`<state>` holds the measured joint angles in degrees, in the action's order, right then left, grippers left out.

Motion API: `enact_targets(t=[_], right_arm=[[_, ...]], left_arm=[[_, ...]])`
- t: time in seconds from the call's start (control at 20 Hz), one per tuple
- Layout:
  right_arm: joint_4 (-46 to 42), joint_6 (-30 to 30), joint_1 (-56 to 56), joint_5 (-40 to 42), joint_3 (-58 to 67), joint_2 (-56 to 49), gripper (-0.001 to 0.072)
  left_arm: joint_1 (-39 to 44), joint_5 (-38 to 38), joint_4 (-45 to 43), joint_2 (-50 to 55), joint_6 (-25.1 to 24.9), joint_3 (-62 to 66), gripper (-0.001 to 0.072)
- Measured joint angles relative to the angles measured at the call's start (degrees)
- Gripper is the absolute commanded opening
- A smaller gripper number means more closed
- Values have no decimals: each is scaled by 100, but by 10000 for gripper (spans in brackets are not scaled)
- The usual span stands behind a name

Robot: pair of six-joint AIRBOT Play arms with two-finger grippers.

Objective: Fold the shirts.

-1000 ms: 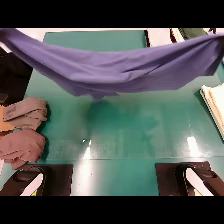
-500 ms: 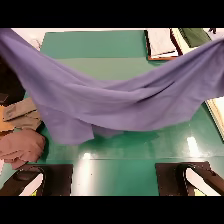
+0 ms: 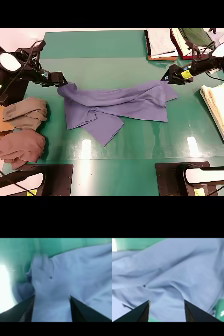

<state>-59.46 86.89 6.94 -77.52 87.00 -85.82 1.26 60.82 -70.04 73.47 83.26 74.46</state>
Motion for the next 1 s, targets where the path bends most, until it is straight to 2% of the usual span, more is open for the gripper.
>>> enact_targets(t=[0.25, 0.45, 0.75, 0.8, 0.9, 0.95, 1.0], right_arm=[[302, -308, 131, -74, 85, 162, 484], [358, -446, 142, 111, -393, 616, 484], [393, -516, 153, 332, -1180, 940, 483], [385, -520, 153, 343, -1279, 955, 483], [396, -533, 153, 374, -1440, 975, 481], [391, -538, 153, 378, -1497, 984, 450], [398, -540, 153, 387, -1532, 988, 445]], left_arm=[[-872, 111, -44, 275, 26, -17, 515], [-1174, 216, 42, 339, -101, -435, 515], [-1270, -166, 1141, 557, -811, -1231, 515], [-1274, -179, 1344, 614, -931, -1303, 468], [-1281, -214, 1611, 710, -1102, -1390, 126], [-1285, -219, 1722, 737, -1156, -1392, 24], [-1285, -216, 1853, 758, -1233, -1355, 23]])
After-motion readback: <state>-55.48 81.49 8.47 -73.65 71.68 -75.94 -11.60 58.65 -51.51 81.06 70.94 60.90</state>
